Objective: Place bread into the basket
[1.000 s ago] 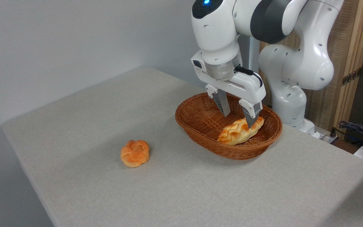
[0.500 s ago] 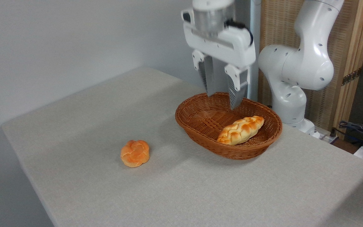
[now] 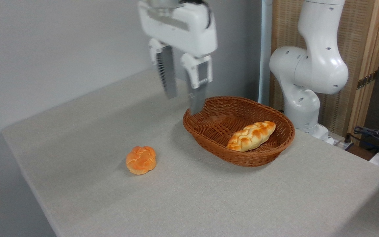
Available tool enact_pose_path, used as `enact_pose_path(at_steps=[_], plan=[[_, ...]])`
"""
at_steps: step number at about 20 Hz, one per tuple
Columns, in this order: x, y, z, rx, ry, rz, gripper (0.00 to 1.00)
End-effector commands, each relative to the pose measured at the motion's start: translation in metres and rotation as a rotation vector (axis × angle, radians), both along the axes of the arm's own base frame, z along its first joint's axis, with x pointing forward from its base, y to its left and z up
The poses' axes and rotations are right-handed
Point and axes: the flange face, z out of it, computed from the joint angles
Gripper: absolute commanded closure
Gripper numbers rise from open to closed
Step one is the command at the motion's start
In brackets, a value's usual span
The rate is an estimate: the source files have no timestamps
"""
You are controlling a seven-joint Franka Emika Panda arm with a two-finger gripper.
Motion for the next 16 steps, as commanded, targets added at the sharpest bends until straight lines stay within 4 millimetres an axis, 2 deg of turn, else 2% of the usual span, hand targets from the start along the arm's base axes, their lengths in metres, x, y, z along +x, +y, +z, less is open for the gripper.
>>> enact_pose_path(at_steps=[1, 3, 5, 6, 9, 11, 16], plan=[[0.031, -0.013, -0.004, -0.009, 0.017, -0.010, 0.00], [0.038, -0.018, -0.017, -0.008, 0.044, 0.016, 0.00], [0.044, -0.034, -0.022, -0.001, 0.050, 0.032, 0.00], [0.046, -0.033, -0.015, 0.000, 0.035, 0.033, 0.00], [0.048, -0.028, -0.010, -0.003, 0.024, 0.033, 0.00], [0.055, -0.028, -0.008, -0.003, 0.016, 0.033, 0.00], [0.055, -0.026, -0.007, 0.000, 0.015, 0.033, 0.00]])
